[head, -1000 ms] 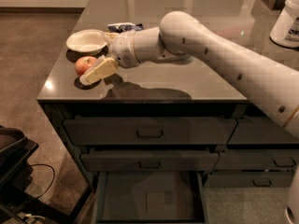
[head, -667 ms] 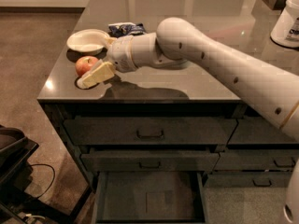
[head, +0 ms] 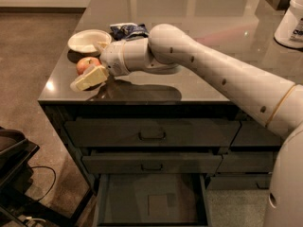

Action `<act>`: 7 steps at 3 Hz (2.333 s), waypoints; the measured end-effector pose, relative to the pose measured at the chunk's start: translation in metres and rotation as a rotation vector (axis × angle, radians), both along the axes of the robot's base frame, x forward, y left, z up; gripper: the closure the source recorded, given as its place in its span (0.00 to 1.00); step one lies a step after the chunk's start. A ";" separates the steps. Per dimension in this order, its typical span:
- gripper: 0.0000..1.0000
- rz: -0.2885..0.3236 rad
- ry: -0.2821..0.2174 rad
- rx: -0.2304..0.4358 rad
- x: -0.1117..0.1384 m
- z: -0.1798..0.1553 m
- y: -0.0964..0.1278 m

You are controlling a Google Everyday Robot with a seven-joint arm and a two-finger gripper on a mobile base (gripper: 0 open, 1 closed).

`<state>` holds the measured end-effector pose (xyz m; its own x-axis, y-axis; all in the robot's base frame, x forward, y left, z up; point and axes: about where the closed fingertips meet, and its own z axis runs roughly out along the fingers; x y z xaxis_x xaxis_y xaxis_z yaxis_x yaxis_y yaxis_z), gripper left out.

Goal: Place apple into bottom drawer

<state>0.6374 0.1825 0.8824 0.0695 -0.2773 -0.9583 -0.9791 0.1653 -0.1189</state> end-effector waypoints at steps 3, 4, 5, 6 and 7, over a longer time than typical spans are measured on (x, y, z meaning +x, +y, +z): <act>0.42 0.002 0.003 -0.001 0.000 -0.002 0.001; 0.65 0.002 0.003 -0.001 0.000 -0.002 0.001; 0.88 0.002 0.003 -0.001 0.000 -0.002 0.001; 1.00 0.002 0.003 -0.001 0.000 -0.002 0.001; 1.00 0.028 0.008 -0.011 -0.007 0.001 0.003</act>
Offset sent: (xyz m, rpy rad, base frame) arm 0.0001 0.0010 -0.0015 -0.0008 0.0032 0.0014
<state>0.6308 0.1857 0.8834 0.0702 -0.2856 -0.9558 -0.9842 0.1365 -0.1131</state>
